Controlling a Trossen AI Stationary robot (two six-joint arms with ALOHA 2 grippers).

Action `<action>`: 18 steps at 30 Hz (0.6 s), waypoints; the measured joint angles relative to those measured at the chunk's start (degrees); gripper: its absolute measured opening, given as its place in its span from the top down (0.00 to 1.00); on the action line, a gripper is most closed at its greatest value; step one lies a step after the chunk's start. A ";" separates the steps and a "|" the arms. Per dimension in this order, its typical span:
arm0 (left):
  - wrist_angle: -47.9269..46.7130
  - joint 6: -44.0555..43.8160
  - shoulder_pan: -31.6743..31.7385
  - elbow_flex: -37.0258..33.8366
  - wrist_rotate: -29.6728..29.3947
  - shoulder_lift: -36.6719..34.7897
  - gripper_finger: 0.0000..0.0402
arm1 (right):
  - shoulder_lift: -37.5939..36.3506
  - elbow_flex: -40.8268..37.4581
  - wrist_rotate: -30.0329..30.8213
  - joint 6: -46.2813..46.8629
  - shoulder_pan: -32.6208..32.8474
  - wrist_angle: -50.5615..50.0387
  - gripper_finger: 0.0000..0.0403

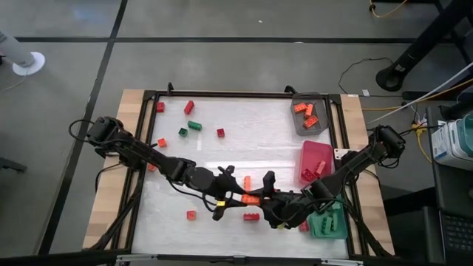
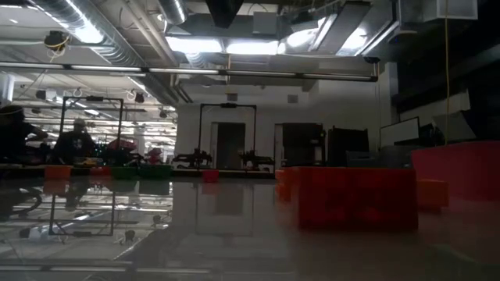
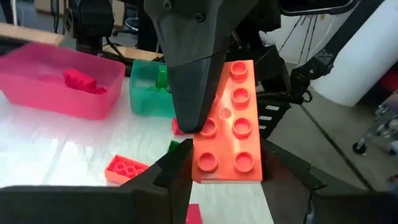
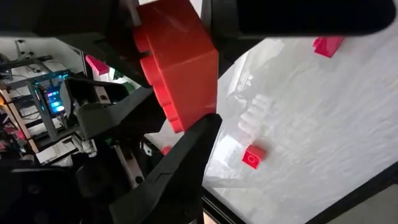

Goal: Sort blocks
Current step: Put the orange game piece into the black bin

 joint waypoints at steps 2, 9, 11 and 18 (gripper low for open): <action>0.07 1.35 0.00 0.00 -0.46 0.00 0.60 | -0.04 0.00 0.69 0.18 0.00 -0.35 0.75; -3.36 4.86 0.27 0.04 -1.69 0.02 0.52 | -2.15 0.02 5.17 2.68 -0.70 -5.64 0.76; -4.71 5.11 0.55 0.04 -1.64 0.00 0.51 | -2.87 0.02 5.34 3.87 -1.35 -8.28 0.76; -15.05 4.76 1.18 0.04 -1.23 0.00 0.49 | -6.51 0.04 6.48 10.08 -5.90 -20.60 0.75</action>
